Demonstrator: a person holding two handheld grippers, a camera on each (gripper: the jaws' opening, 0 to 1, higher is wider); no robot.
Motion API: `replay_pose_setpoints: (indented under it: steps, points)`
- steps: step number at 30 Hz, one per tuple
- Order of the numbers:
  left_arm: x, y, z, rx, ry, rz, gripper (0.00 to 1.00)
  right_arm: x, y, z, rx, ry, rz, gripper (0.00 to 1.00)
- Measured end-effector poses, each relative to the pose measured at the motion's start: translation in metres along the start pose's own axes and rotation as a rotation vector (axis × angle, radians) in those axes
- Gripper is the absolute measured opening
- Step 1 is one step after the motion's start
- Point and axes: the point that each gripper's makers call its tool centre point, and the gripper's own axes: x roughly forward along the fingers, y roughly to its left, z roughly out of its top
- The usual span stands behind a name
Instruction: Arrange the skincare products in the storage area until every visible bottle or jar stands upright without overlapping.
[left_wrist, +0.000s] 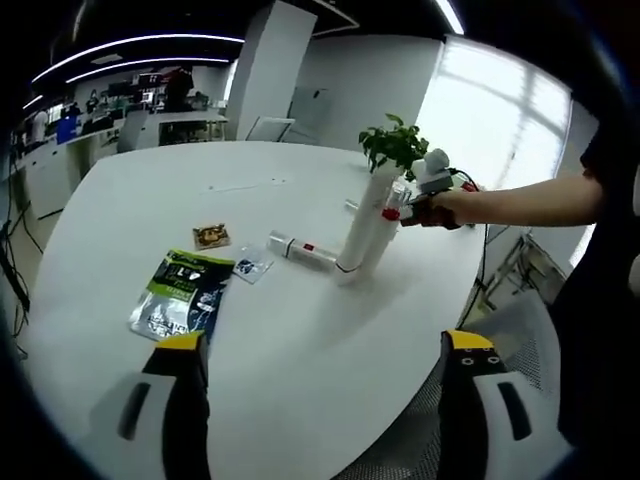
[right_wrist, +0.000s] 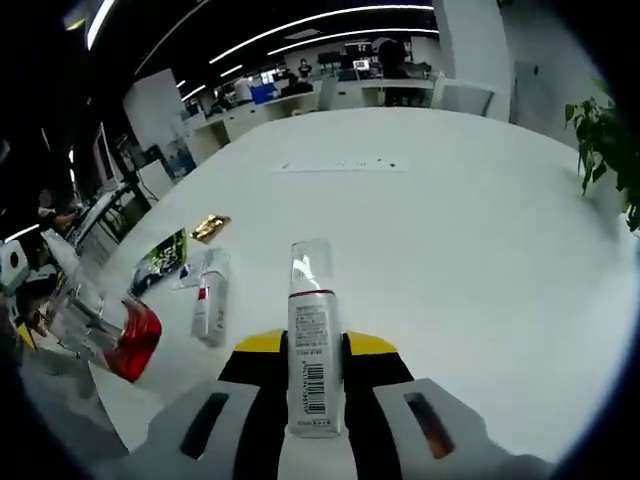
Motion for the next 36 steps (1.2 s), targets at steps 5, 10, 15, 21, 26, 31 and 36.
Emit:
replay_pose_setpoints:
  steps: [5,10,15,21,26,31,36]
  points:
    - [-0.002,-0.006,0.002,-0.015,-0.007,-0.009,0.87,-0.017,0.002,-0.007,0.044,-0.032,-0.012,0.2]
    - [-0.004,-0.01,0.002,-0.011,-0.01,-0.017,0.86,-0.029,0.0,-0.01,0.079,-0.066,-0.023,0.2]
    - [-0.005,-0.018,0.003,-0.017,-0.02,-0.031,0.86,-0.046,-0.011,-0.008,0.13,-0.132,-0.032,0.2]
    - [-0.009,-0.021,0.002,-0.002,-0.017,-0.042,0.85,-0.069,-0.005,-0.015,0.203,-0.212,-0.038,0.2]
    - [-0.011,-0.026,0.001,0.0,-0.016,-0.056,0.85,-0.089,0.009,-0.019,0.221,-0.265,-0.029,0.2]
    - [-0.012,-0.029,0.002,0.0,-0.02,-0.072,0.84,-0.107,0.025,-0.022,0.188,-0.318,-0.04,0.2]
    - [-0.014,-0.032,0.001,0.008,-0.014,-0.083,0.84,-0.123,0.046,-0.026,0.18,-0.362,-0.015,0.2]
